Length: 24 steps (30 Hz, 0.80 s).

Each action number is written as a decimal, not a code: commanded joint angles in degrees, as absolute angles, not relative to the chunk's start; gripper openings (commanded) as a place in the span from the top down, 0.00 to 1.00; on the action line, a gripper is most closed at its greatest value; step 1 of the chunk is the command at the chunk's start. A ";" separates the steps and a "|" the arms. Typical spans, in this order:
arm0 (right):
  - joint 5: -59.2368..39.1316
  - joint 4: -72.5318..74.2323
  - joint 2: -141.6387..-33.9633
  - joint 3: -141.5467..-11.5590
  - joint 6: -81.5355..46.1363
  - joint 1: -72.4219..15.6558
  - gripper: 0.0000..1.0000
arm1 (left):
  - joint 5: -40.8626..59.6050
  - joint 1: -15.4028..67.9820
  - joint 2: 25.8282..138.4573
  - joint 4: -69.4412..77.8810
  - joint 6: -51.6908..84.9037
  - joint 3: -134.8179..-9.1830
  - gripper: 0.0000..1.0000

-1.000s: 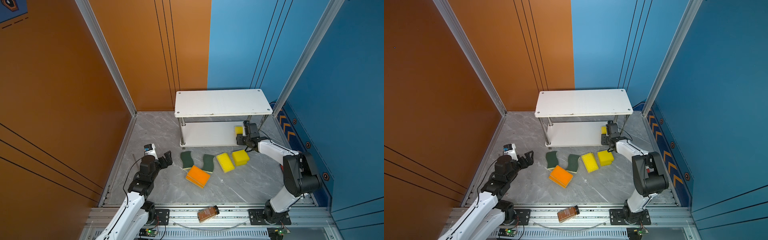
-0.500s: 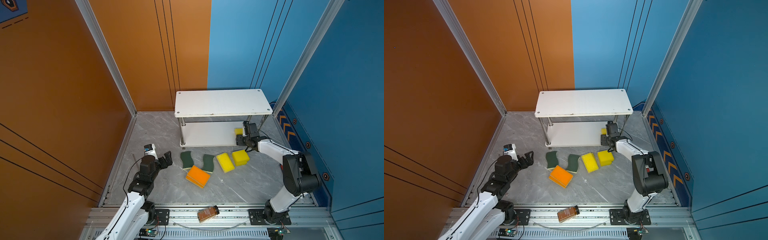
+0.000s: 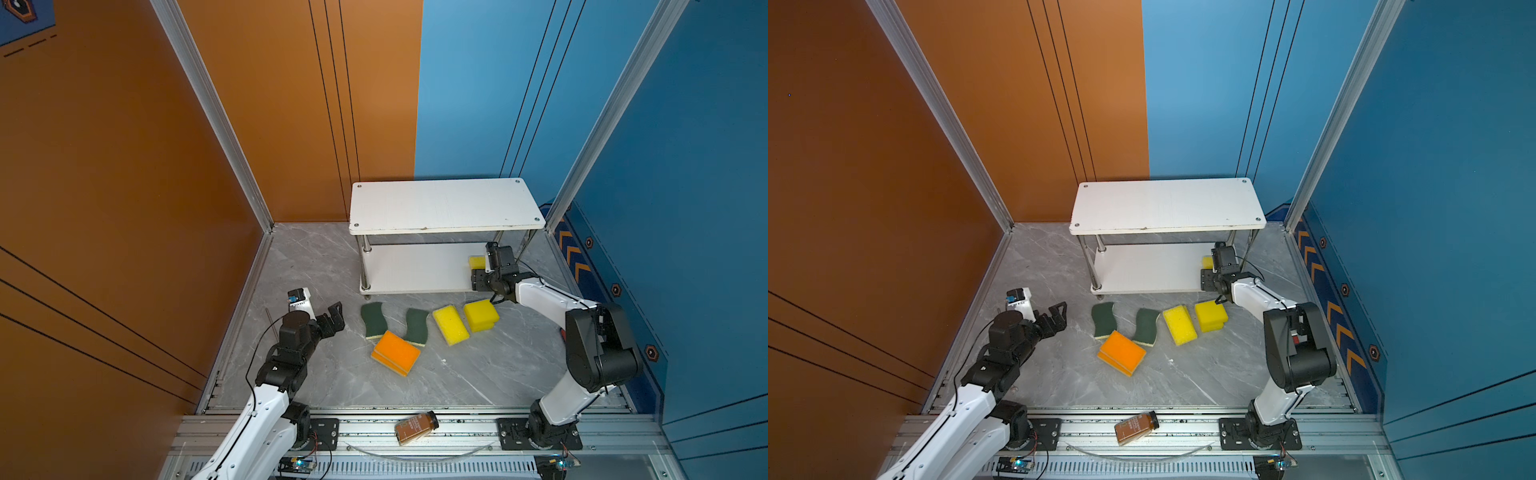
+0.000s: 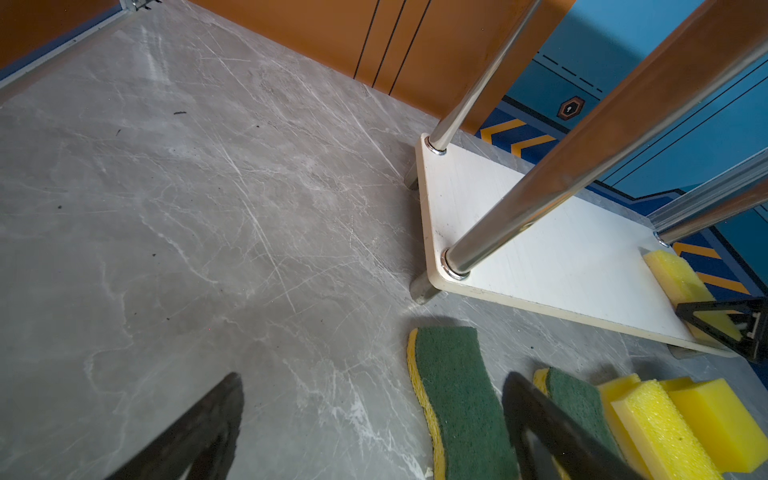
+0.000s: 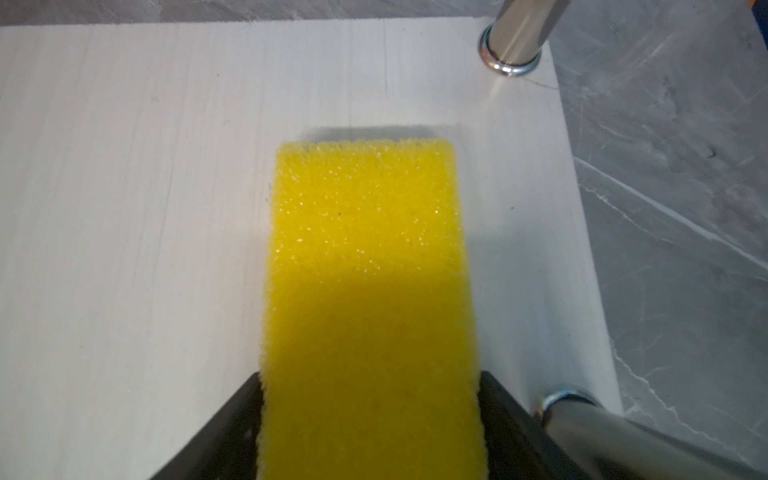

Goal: Place and organize the cleaning sponges onto the shelf
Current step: 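Lower the yellow sponge onto the lower shelf and open the right gripper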

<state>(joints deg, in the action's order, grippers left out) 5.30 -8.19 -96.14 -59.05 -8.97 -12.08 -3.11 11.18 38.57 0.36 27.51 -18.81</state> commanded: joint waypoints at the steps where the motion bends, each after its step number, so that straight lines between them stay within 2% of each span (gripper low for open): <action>1: 7.62 -9.68 -96.61 -60.59 -9.51 -12.67 0.23 | -2.38 10.54 37.88 -0.44 27.69 -18.79 0.02; 24: 10.05 -10.88 -91.93 -60.20 -9.62 -13.80 0.11 | -1.76 10.45 38.33 0.09 27.76 -18.66 0.02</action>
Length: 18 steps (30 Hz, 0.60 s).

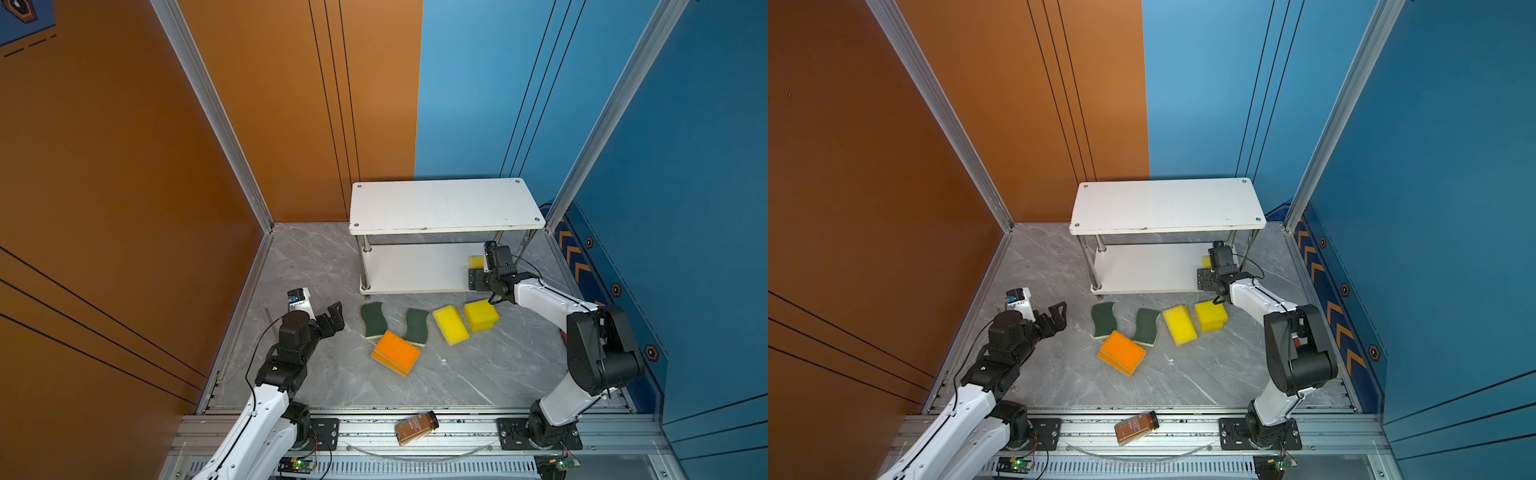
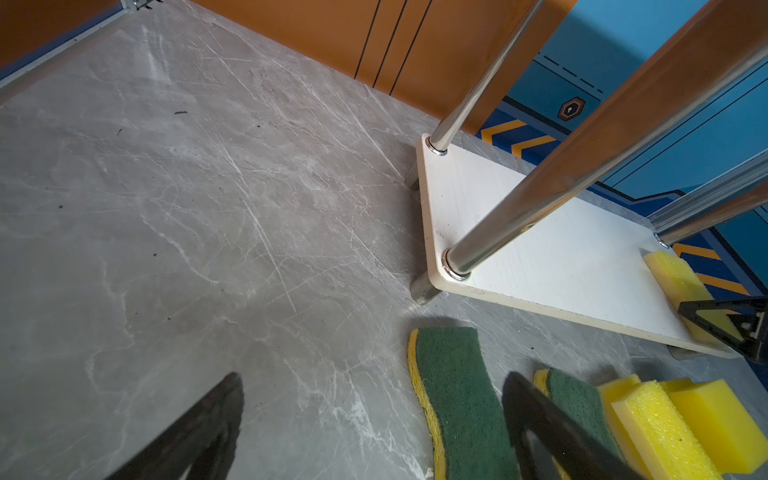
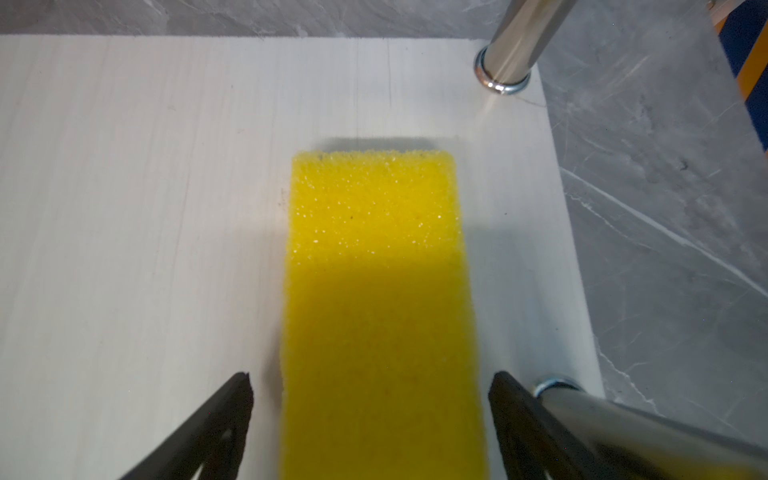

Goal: Place and organize the cleaning sponges onto the shelf
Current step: 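Lower the yellow sponge onto the lower shelf and open the right gripper, then withdraw the right gripper and move it over the remaining yellow sponges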

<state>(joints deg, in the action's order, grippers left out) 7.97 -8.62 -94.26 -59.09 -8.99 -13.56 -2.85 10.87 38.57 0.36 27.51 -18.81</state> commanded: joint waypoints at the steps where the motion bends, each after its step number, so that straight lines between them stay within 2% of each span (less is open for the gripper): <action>1: 10.02 -11.19 -91.58 -60.03 -9.61 -13.82 0.11 | -1.77 10.46 38.35 0.08 27.86 -18.68 0.02; 18: 13.46 -19.24 -81.16 -58.11 -8.31 -19.92 0.06 | 0.13 10.37 37.76 -1.19 29.21 -19.82 0.02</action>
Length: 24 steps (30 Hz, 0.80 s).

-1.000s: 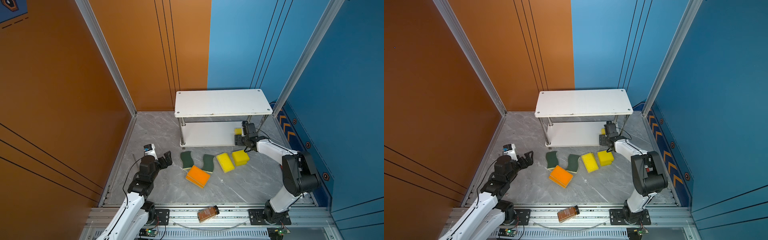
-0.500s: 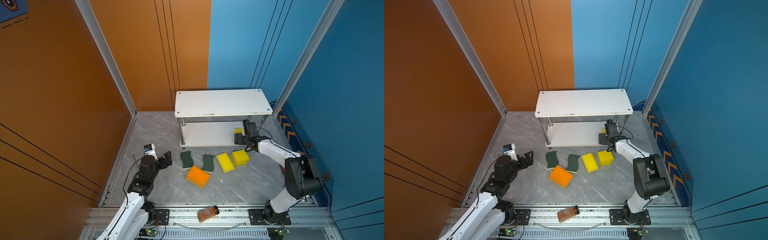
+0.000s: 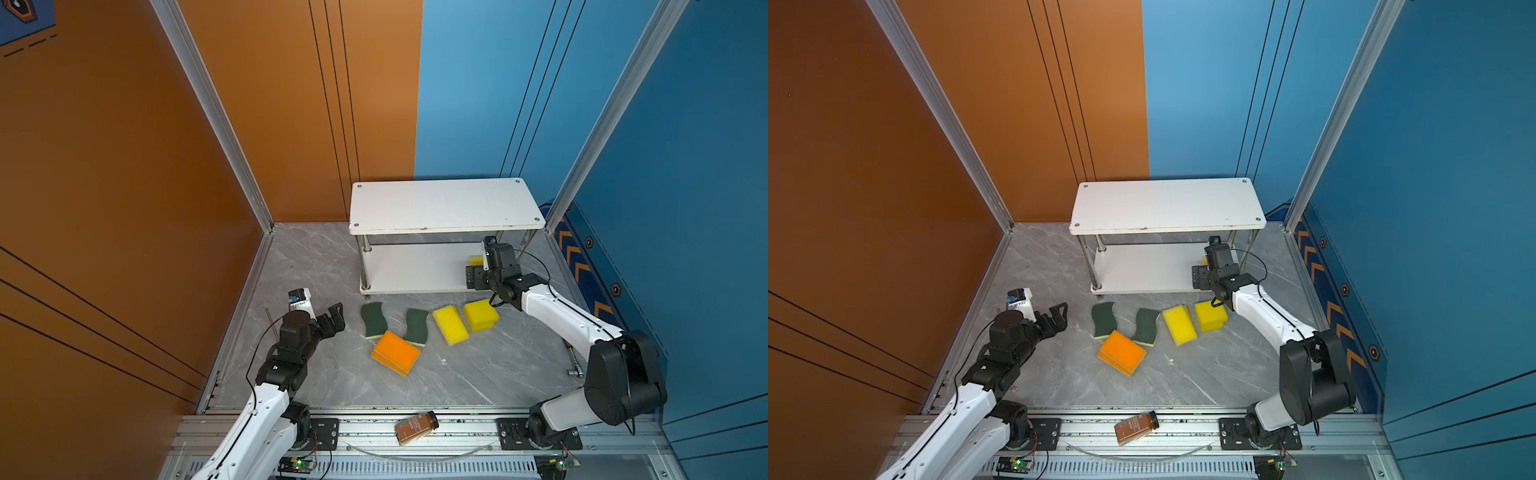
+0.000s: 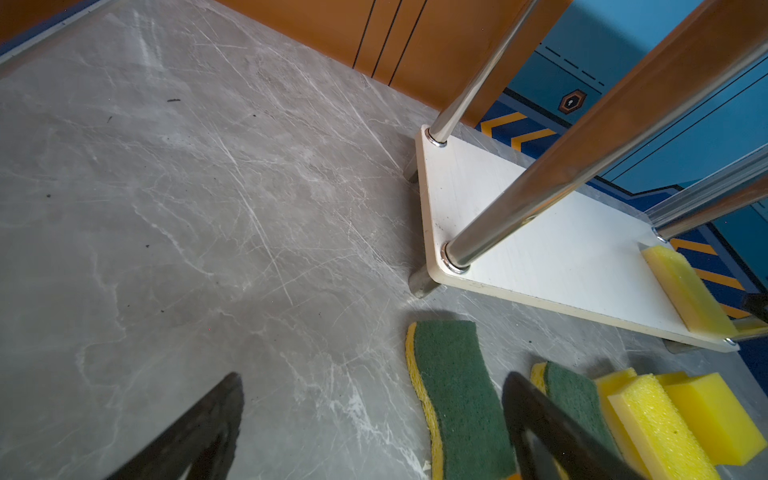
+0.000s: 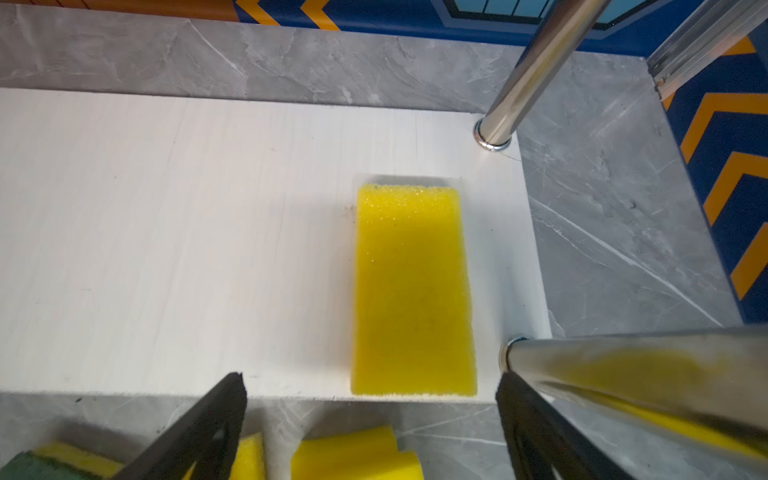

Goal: Place and organize the cleaning sponges onto the shelf
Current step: 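Withdraw the right gripper and move it over the remaining yellow sponges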

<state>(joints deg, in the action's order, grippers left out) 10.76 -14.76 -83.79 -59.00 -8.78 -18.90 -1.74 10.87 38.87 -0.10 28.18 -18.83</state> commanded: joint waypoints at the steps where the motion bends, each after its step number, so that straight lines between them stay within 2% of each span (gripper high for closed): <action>1: 13.86 -20.04 -79.98 -57.93 -8.35 -20.44 0.05 | 0.01 10.32 37.37 -1.06 29.32 -19.57 0.02; 11: 14.82 -26.72 -67.56 -53.95 -10.97 -23.39 0.01 | 0.57 10.32 39.19 0.00 29.80 -19.37 0.02; 19: 6.51 -30.47 -60.39 -50.93 -13.45 -28.68 0.00 | 0.62 10.32 40.34 -0.35 31.07 -19.42 0.02; 24: 3.88 -32.90 -59.48 -49.56 -16.49 -35.86 0.00 | 1.24 10.34 40.61 -1.07 31.14 -19.85 0.02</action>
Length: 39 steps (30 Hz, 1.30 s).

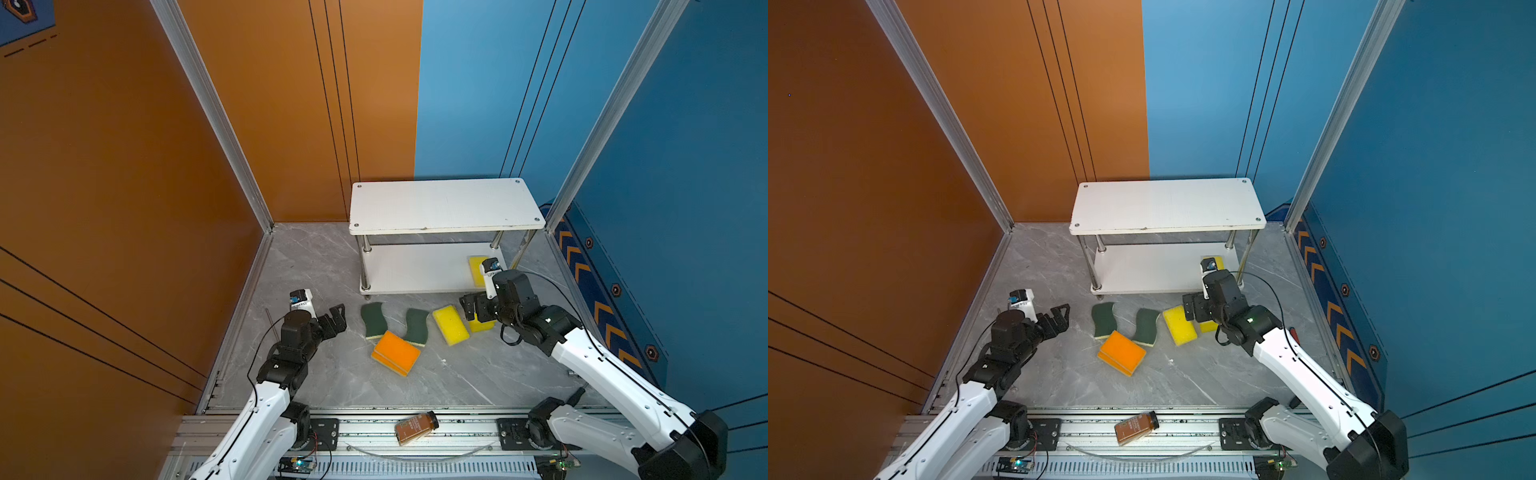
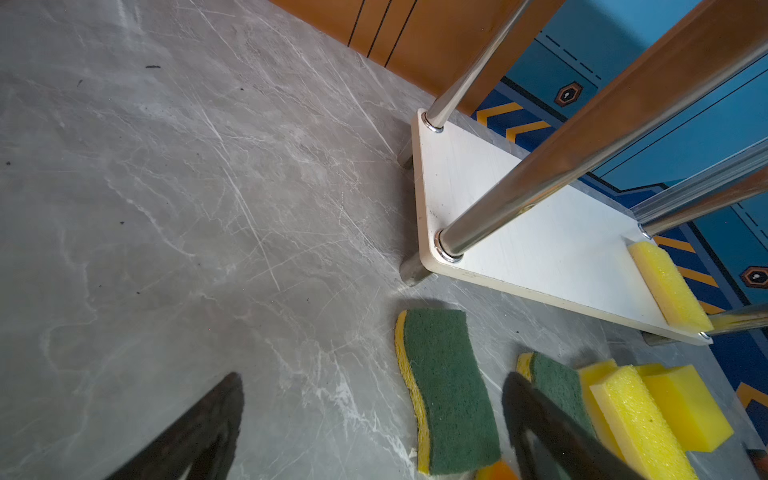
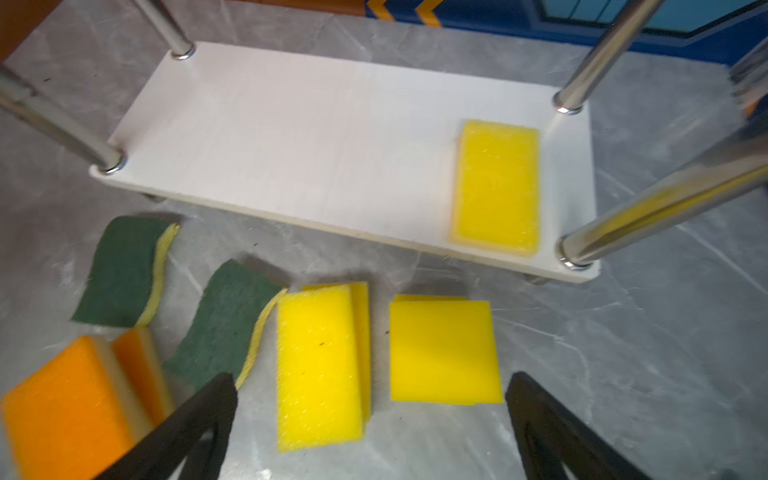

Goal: Place and organize the cleaning sponges onto the shelf
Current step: 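Withdraw the right gripper and move it over the remaining yellow sponges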

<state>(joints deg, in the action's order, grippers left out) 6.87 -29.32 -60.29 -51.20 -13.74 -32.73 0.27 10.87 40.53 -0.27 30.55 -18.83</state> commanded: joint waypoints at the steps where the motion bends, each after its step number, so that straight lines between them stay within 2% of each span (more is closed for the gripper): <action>1: 3.97 -32.74 -59.59 -49.32 -16.77 -37.79 0.00 | 1.23 10.30 40.65 -1.21 31.09 -19.75 0.02; 5: 5.26 -31.89 -62.04 -48.87 -18.85 -42.93 0.00 | 1.58 10.28 40.69 -1.34 30.99 -19.85 0.02; 13: 4.33 -27.84 -68.51 -47.55 -20.53 -45.79 0.00 | 2.02 10.27 40.60 -1.67 31.03 -19.61 0.02; 33: 10.14 -26.19 -76.37 -45.71 -23.37 -43.34 0.01 | 2.21 10.14 41.83 -1.76 30.51 -20.07 0.02; 39: 9.20 -25.32 -77.06 -44.94 -23.19 -42.19 0.02 | 2.29 10.06 42.62 -1.37 30.56 -20.07 0.02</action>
